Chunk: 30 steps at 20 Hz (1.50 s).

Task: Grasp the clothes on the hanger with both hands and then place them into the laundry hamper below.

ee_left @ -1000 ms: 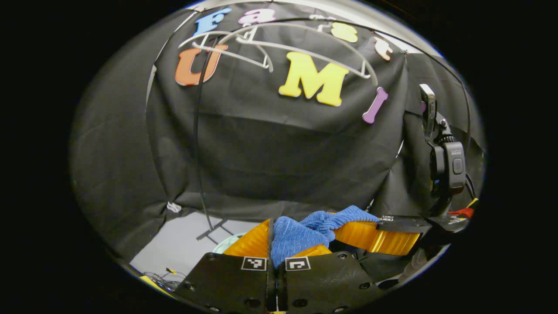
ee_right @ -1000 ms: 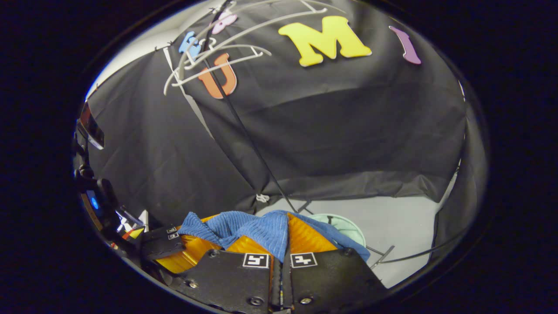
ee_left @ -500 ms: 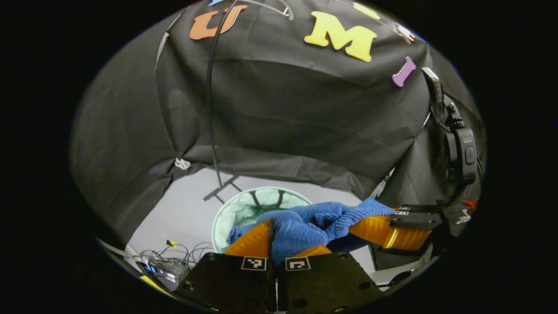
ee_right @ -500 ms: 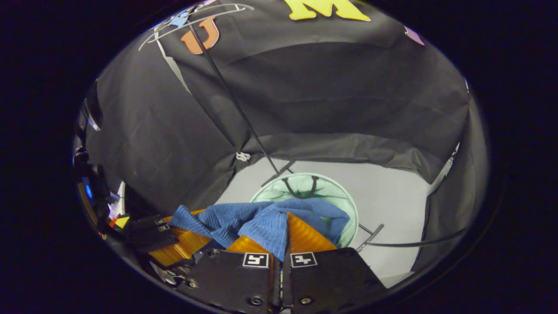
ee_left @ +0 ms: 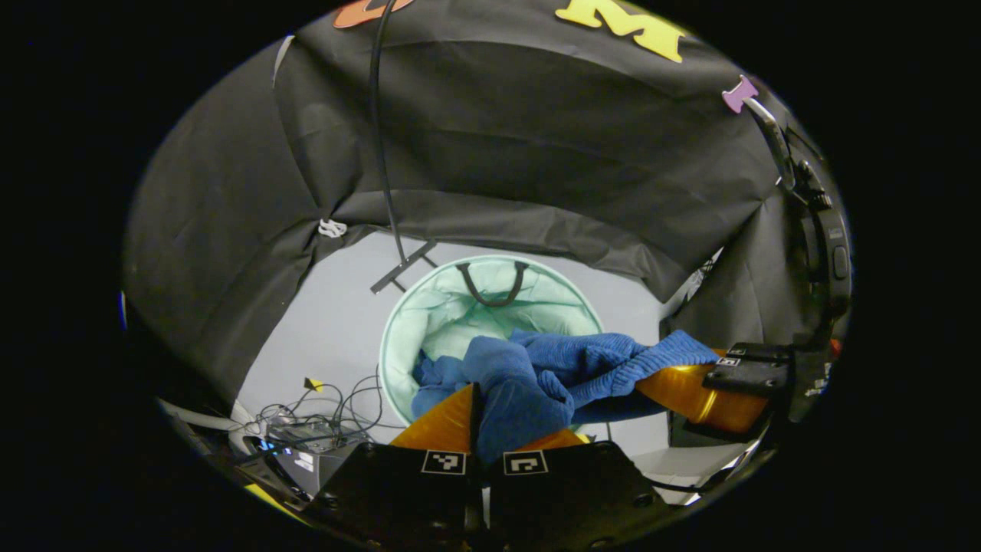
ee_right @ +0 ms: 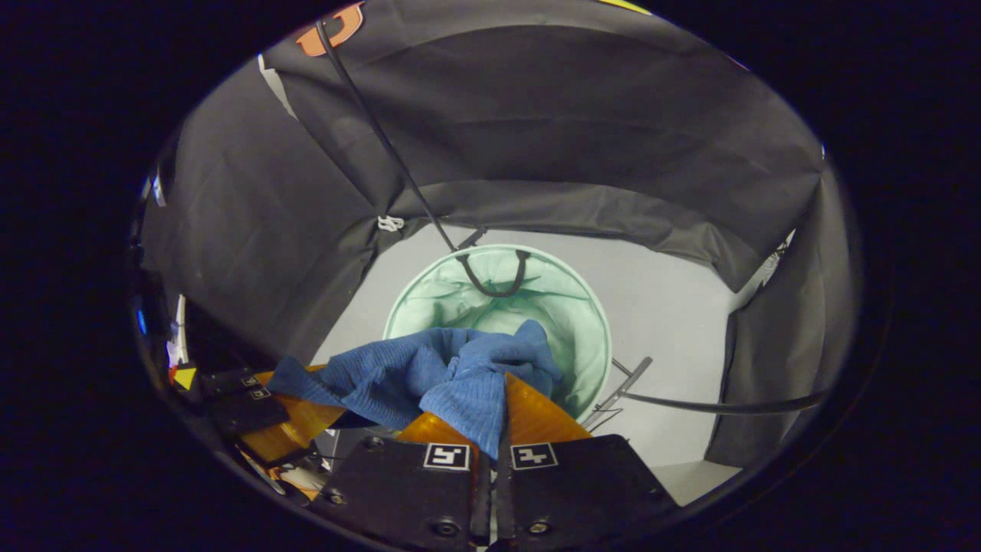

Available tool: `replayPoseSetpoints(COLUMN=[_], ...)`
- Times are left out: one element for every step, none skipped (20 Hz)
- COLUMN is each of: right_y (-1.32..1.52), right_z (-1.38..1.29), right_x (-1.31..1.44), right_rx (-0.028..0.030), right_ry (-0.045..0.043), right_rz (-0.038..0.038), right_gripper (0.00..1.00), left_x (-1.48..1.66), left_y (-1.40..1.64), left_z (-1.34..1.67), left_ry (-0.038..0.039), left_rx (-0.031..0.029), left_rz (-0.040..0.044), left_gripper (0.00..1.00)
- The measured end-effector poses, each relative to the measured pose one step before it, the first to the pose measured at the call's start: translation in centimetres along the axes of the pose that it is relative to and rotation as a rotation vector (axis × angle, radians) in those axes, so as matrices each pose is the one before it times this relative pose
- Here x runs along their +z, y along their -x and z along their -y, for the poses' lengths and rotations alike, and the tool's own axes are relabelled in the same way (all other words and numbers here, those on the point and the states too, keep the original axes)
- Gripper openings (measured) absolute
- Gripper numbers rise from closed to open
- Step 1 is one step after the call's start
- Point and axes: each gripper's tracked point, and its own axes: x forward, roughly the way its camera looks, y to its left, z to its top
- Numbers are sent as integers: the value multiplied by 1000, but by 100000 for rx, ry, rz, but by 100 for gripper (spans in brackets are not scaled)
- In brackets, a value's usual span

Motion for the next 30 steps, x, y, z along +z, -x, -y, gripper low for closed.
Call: replayPoseSetpoints(right_y=[319,242,289,306,308,79,578,233,318,130,363,372,531,622,567,882,870,914,1226,1476,1722,1721,2164,2102,2146,2171,1798,2191,2104,2135], right_z=[-34,94,-271,-111,208,398,-251,-233,125,333,260,-171,-346,56,-308,-379,-187,-404,-769,-500,-484,-619,-388,-330,-440,-446,-192,-389,-408,-482], right_x=[784,910,315,396,655,143,-22,-280,-47,184,-173,-131,-185,227,431,126,398,774,1007,903,887,1389,1515,1774,1841,1867,1881,1760,1990,1934], right_rx=[-89,-108,540,-673,-1530,-1572,456,365,132,-1420,-399,-117,-45,-642,816,290,89,742,1790,874,1461,643,359,-582,-620,-829,-1494,-945,-499,-98], right_ry=[-176,-58,-225,-141,273,314,-583,-385,-73,569,816,238,388,-345,264,257,813,1038,656,411,-47,714,1460,2249,2257,2386,2136,1396,-792,-742], right_rz=[3112,2312,1869,2368,2408,1199,365,-1254,534,576,429,785,1019,1330,1088,1730,2506,3689,3803,3346,4080,4288,5279,5273,5788,5625,5612,5193,5063,4392], right_gripper=[7,14,30,45,60,75,76,77,77,77,78,78,78,78,78,78,78,79,78,78,79,78,79,79,78,78,79,81,79,86], left_x=[109,359,588,738,424,1055,362,-331,-63,-53,43,-71,180,1,278,246,431,332,798,687,1187,1774,1931,1511,1775,1079,1422,1377,1486,1464], left_y=[226,-226,110,12,-332,565,520,451,342,267,281,271,402,406,517,728,670,1094,1168,1337,1443,1839,1803,2014,1923,1506,1672,1295,1337,1412], left_z=[-342,247,395,204,-265,-527,-90,45,64,39,4,136,149,-52,24,51,-61,-124,20,-246,-276,-173,-573,-564,-657,-562,-438,-469,-742,-700], left_ry=[-1125,-339,173,-503,-1349,-2462,-1147,-450,-290,-427,-406,-230,-131,118,439,267,-319,-701,-667,-915,-1141,-1779,-2441,-2220,-1416,-346,165,80,82,-2], left_rx=[360,-139,-977,164,1807,2010,236,-233,-441,-269,34,-499,-400,-175,-572,-438,-264,-79,-821,38,100,675,1196,1175,1137,434,418,753,950,537], left_rz=[620,1011,1477,1153,1442,2020,1208,117,117,500,533,659,564,882,970,2238,1870,2317,2666,3399,4350,5232,5452,5324,5244,4342,5035,4014,3856,4322], left_gripper=[6,10,14,42,70,98,96,97,97,97,97,97,97,97,97,97,97,100,97,97,97,97,97,97,97,96,97,97,97,96])
